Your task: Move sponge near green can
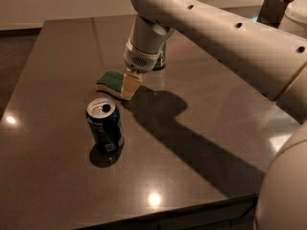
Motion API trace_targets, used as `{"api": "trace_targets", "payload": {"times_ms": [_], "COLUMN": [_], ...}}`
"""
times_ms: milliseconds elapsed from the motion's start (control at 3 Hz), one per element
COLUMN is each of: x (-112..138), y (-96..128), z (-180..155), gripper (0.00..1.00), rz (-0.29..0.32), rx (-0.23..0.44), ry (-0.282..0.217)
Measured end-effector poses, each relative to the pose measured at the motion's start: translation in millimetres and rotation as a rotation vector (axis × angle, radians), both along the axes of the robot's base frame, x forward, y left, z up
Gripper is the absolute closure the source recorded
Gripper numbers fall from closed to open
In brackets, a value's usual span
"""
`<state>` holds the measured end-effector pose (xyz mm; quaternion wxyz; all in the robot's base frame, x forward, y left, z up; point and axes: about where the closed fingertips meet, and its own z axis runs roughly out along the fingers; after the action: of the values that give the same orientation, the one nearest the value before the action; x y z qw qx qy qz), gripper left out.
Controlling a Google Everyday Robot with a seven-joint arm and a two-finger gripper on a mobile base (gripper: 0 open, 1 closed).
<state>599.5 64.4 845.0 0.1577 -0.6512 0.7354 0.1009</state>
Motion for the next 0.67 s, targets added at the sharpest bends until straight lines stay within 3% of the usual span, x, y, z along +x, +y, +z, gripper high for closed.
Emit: {"api": "trace_targets", "payload": {"times_ms": [333,667], "x": [2,5], "y": [-22,-46], "z": [9,17], "gripper": [0.92,1.0], "rz": [-0.046,-0.087], "rx": [-0.013,-0.027], "ry": [-0.014,-0.027]}}
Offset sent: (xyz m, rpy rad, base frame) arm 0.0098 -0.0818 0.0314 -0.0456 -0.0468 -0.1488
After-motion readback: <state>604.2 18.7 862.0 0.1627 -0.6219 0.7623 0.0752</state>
